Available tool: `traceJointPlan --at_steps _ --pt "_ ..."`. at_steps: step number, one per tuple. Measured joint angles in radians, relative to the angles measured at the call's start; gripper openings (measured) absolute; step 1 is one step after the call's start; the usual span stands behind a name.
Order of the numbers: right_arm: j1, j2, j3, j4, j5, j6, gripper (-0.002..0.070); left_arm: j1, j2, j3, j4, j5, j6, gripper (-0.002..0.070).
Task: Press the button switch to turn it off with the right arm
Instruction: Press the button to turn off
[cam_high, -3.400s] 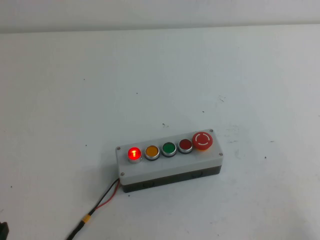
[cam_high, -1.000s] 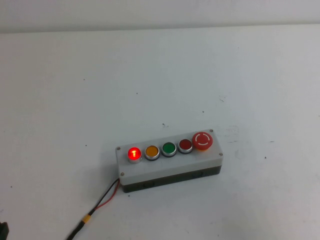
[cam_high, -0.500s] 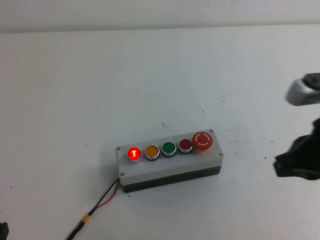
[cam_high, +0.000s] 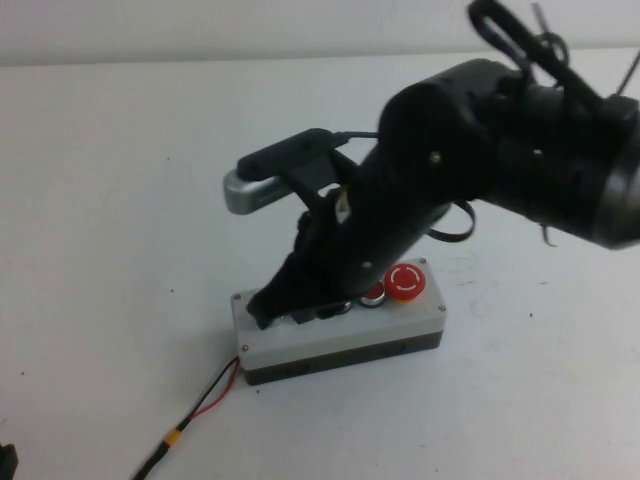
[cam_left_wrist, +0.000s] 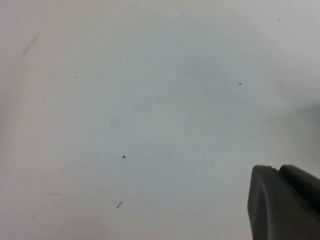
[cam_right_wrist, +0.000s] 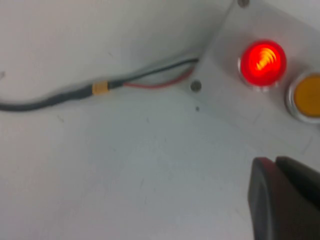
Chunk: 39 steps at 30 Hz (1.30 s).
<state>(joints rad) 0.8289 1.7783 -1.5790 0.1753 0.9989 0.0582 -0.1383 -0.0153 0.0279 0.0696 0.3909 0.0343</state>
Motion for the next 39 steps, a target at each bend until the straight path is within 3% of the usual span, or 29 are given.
traceJointPlan --at_steps 12,39 --pt "0.019 0.239 -0.251 -0.071 0.027 -0.004 -0.0016 0.0 0.0 0.0 0.0 0.0 0.0 -0.0002" --pt "0.019 0.291 -0.278 -0.109 0.014 -0.005 -0.0016 0.0 0.0 0.0 0.0 0.0 0.0 -0.0002"
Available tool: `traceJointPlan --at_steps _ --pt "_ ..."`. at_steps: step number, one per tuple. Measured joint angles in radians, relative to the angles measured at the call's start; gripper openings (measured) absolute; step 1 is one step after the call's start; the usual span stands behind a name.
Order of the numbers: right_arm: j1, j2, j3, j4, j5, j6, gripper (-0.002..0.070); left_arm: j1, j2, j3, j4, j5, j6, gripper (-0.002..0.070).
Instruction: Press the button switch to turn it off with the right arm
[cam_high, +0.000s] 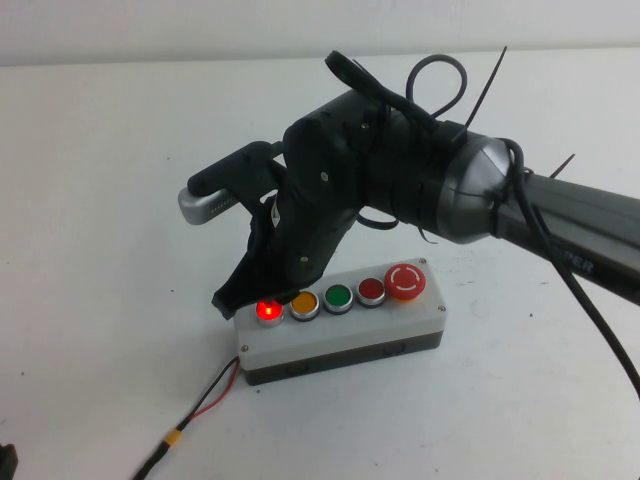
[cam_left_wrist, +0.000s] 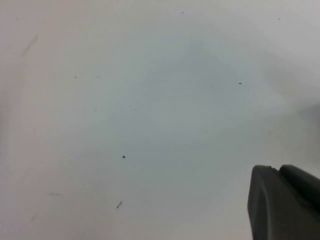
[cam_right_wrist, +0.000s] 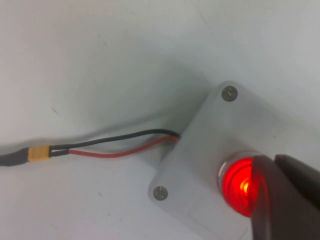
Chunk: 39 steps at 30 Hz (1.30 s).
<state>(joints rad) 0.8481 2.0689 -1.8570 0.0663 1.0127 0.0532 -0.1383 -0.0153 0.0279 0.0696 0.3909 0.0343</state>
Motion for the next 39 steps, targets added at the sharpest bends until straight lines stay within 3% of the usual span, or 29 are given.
traceJointPlan --at_steps 26,39 --pt "0.0 0.006 -0.017 0.011 0.019 -0.004 -0.0016 0.0 0.0 0.0 0.0 0.0 0.0 -0.0002" --pt "0.0 -0.384 0.037 -0.03 0.207 -0.053 -0.0016 0.0 0.0 0.0 0.0 0.0 0.0 -0.0002"
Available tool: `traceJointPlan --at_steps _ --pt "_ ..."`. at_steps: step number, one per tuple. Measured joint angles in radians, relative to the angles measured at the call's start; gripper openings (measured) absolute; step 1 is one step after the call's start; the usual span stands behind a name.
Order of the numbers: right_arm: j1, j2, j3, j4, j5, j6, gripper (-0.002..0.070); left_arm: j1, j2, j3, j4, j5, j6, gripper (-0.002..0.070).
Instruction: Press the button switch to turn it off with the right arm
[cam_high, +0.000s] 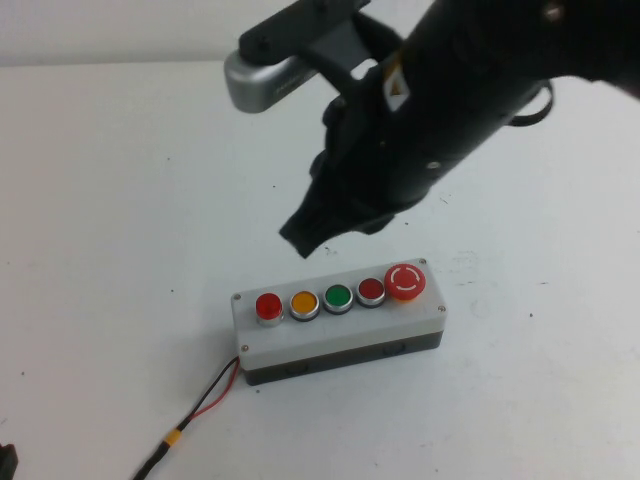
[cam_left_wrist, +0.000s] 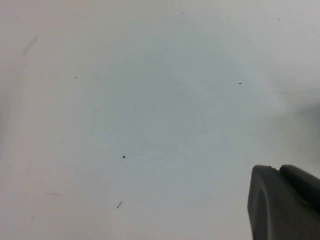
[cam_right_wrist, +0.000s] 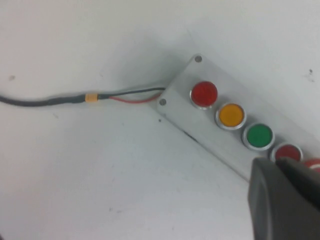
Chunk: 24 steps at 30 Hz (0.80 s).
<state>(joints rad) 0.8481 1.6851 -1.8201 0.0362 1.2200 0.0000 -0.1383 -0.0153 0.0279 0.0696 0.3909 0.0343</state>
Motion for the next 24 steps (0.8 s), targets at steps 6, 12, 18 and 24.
traceJointPlan --at_steps 6,12,18,24 --pt "0.0 -0.243 0.195 -0.015 0.012 0.0 -0.0016 0.0 0.0 0.0 0.0 0.0 0.0 -0.0002" --pt "0.0 -0.436 0.393 -0.017 0.032 0.0 -0.0017 0.0 0.0 0.0 0.0 0.0 0.0 -0.0002" --pt "0.0 -0.519 0.474 -0.036 0.038 0.0 -0.0016 0.0 0.0 0.0 0.0 0.0 0.0 -0.0002" --pt "0.0 -0.562 0.585 -0.073 0.02 0.067 -0.0017 0.0 0.0 0.0 0.0 0.0 0.0 -0.0002"
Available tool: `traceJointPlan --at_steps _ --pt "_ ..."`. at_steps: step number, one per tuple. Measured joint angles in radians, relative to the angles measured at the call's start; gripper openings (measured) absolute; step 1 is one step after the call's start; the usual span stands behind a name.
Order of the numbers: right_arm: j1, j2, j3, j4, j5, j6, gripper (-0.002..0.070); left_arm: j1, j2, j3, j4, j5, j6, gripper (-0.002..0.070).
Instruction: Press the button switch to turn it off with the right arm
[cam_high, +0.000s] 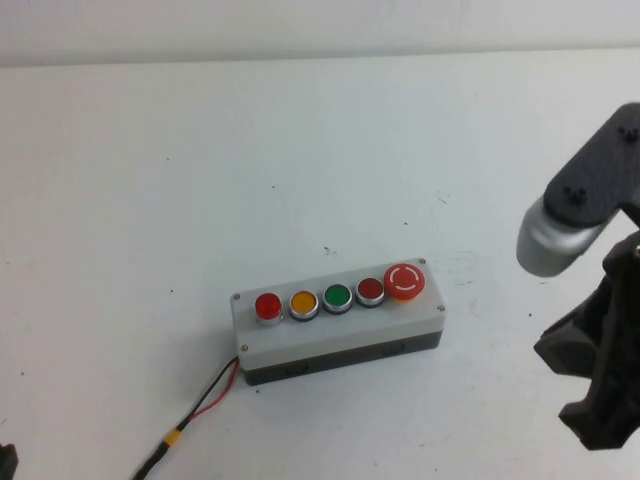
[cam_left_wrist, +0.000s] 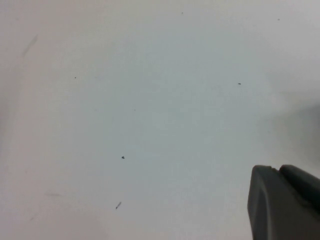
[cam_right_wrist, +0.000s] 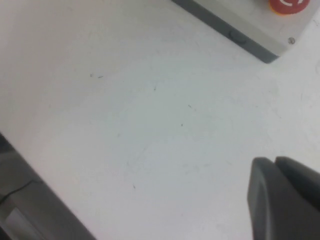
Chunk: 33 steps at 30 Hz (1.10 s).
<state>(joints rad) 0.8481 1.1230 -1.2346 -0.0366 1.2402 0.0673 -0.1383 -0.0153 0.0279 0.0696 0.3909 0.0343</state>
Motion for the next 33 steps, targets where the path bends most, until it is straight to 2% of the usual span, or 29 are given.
traceJointPlan --at_steps 5,14,19,25,33 --pt "-0.086 -0.106 0.224 -0.016 -0.28 0.0 -0.0017 0.0 0.0 0.0 0.0 0.0 0.0 -0.0002" --pt "-0.448 -0.446 0.86 -0.031 -1.021 0.0 -0.0017 0.0 0.0 0.0 0.0 0.0 0.0 -0.0002" --pt "-0.615 -0.69 1.127 -0.031 -1.281 0.002 -0.0017 0.0 0.0 0.0 0.0 0.0 0.0 -0.0002" --pt "-0.692 -0.921 1.258 -0.028 -1.312 0.006 -0.0017 0.0 0.0 0.0 0.0 0.0 0.0 -0.0002" --pt "-0.69 -1.104 1.259 -0.02 -1.018 0.031 -0.0017 0.0 0.0 0.0 0.0 0.0 0.0 -0.0002"
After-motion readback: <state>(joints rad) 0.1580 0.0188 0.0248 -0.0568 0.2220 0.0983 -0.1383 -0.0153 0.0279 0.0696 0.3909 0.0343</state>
